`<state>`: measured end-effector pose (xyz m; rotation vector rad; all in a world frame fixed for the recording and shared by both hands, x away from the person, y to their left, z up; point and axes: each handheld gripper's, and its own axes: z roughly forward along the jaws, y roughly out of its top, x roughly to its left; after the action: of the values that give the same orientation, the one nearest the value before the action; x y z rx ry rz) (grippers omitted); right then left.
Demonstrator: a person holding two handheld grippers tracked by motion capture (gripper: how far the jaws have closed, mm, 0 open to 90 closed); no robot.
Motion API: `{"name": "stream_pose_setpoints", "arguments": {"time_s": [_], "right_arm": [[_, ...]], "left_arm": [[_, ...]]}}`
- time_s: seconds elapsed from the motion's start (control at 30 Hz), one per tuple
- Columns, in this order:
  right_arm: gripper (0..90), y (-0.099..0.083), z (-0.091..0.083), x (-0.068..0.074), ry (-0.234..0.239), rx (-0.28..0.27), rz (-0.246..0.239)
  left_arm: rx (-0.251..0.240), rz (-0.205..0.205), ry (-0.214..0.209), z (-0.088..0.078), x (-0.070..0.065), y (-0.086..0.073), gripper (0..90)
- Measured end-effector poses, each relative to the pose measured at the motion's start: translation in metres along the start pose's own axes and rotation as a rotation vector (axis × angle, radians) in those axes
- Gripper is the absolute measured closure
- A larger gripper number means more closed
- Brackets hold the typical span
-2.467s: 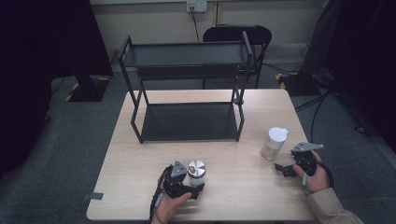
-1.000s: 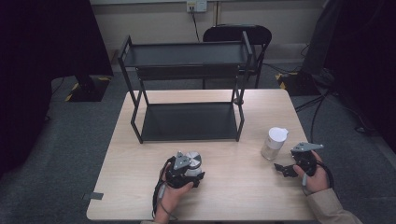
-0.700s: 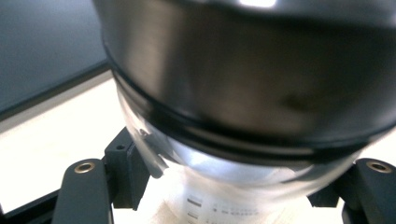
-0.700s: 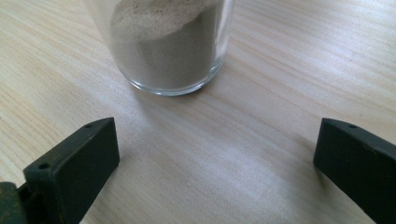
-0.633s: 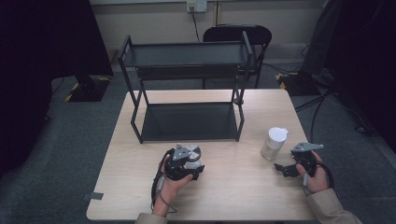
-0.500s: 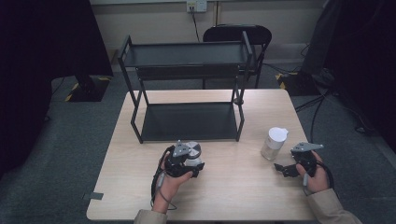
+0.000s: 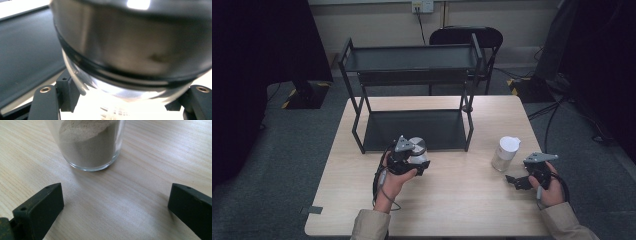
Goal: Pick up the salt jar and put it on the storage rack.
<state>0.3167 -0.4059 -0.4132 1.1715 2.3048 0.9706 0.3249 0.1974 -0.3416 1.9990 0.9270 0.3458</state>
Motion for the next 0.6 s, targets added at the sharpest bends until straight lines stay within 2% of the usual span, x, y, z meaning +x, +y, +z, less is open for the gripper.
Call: {"name": "stream_pose_setpoints", "arguments": {"time_s": [0.23, 0.6], "right_arm": [[0.0, 0.0, 0.0, 0.0, 0.0, 0.0, -0.001], [0.0, 0.0, 0.0, 0.0, 0.0, 0.0, 0.0]], "left_arm": [[-0.012, -0.006, 0.021, -0.007, 0.007, 0.017, 30.5], [-0.015, 0.016, 0.06, -0.017, 0.012, 0.045, 30.5]]}}
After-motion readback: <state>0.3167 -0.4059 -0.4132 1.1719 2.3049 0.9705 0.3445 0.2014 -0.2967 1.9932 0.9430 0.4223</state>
